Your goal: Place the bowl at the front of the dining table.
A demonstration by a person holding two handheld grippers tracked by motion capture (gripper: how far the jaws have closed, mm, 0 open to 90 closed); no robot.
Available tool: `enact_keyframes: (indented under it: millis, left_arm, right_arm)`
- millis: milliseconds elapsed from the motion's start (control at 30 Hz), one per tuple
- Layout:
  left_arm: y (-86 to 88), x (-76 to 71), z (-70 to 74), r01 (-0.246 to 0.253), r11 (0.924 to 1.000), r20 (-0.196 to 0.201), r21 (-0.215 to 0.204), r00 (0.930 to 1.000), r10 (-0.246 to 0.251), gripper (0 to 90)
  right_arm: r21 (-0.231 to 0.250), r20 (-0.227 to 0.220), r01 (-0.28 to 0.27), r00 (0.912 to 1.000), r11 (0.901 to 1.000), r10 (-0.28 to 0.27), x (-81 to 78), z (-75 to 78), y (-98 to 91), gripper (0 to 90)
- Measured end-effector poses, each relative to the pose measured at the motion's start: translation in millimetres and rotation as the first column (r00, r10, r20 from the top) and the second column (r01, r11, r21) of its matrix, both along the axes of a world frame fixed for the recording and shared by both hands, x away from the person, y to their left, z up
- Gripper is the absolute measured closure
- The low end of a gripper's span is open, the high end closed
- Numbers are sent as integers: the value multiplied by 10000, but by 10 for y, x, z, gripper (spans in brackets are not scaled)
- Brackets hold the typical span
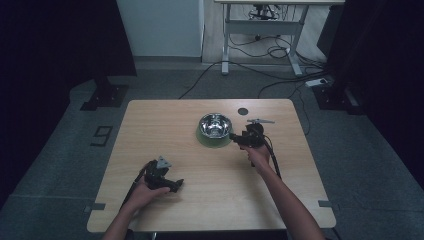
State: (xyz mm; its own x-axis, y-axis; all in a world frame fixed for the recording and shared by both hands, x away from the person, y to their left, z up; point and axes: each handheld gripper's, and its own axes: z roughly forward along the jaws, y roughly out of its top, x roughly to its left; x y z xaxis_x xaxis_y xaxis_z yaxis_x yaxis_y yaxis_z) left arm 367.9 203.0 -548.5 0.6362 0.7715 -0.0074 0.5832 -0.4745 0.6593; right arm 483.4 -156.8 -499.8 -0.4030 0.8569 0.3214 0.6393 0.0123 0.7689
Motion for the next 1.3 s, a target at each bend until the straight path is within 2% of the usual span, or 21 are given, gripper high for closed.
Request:
enact_keyframes:
  millis: [367,700,1000,1300]
  left_arm:
    - [0,-1,0,-3,10000,4,4,10000,3,0]
    - [-1,-1,0,-6,10000,3,1,10000,6,0]
    - [-1,-2,0,-11,10000,5,0,10000,11,0]
    - [-1,-2,0,-10,10000,4,5,10000,10,0]
  right_arm:
    - [51,90,-278,9996,9996,277,-383,39,-249,324]
    - [-250,36,-206,9998,9995,207,-687,1,-452,319]
    - [-549,-285,-216,9994,9983,201,-896,-105,-604,318]
    - [-1073,-916,-775,9935,9912,678,-1033,-327,-589,313]
